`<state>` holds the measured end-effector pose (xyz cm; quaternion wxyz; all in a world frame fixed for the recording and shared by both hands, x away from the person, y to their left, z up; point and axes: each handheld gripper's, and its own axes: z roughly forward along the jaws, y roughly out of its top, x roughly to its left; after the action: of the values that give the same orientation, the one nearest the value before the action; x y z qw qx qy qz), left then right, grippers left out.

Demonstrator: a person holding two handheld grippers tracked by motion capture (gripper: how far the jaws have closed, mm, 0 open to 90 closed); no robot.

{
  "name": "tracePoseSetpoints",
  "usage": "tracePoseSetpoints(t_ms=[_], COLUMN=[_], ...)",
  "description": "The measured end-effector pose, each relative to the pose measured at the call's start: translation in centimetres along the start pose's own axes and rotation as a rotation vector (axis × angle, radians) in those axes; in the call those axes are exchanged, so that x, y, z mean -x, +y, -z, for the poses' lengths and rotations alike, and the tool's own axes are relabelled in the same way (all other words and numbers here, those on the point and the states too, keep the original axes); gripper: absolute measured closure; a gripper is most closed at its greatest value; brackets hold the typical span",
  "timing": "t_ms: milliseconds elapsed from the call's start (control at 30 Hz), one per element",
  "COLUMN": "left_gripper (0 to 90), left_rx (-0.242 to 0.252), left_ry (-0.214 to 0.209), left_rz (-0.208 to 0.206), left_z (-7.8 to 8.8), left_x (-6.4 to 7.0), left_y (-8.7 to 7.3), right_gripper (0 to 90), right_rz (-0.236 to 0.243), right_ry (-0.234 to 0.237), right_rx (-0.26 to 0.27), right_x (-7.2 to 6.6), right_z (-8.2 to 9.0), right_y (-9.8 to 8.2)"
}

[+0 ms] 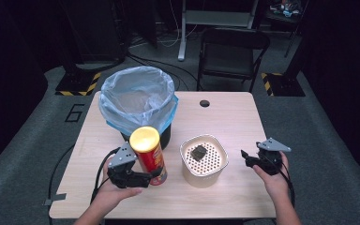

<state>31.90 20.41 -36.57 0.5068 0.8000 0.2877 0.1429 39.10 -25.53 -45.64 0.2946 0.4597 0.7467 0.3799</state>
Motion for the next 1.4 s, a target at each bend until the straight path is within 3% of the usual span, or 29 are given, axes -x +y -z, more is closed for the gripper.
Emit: tracePoseSetpoints(t_ms=[67, 333, 467, 833, 1233, 1400], left_gripper=[23.5, 23.6, 23.6, 23.6, 23.6, 23.6], left_rx=[0.003, 0.002, -0.001, 0.012, 0.017, 0.029], left_ry=[-0.01, -0.015, 0.005, 0.048, 0.101, 0.108], left_rz=[0.007, 0.002, -0.014, -0.062, -0.064, -0.047], left_z=[0.6, 1.9, 2.4, 4.0, 4.5, 4.8], left_x=[0.0, -0.2, 0.0, 0.1, -1.8, -2.7], left_y=[0.9, 3.8, 5.3, 10.3, 14.7, 16.2], right_gripper=[28.0, 27.9, 27.9, 27.4, 26.8, 26.4], right_rz=[-0.015, 0.011, 0.035, 0.043, 0.035, 0.039], right_ry=[-0.007, -0.02, -0.023, -0.019, -0.015, -0.002], right_rx=[0.009, -0.008, -0.02, -0.035, -0.049, -0.06], right_x=[0.2, 0.0, -0.2, -0.3, -0.3, -0.3], right_z=[0.2, 0.1, 0.0, -0.3, -0.6, -0.8], right_y=[0.0, -0.1, -0.2, -0.3, -0.5, -0.5])
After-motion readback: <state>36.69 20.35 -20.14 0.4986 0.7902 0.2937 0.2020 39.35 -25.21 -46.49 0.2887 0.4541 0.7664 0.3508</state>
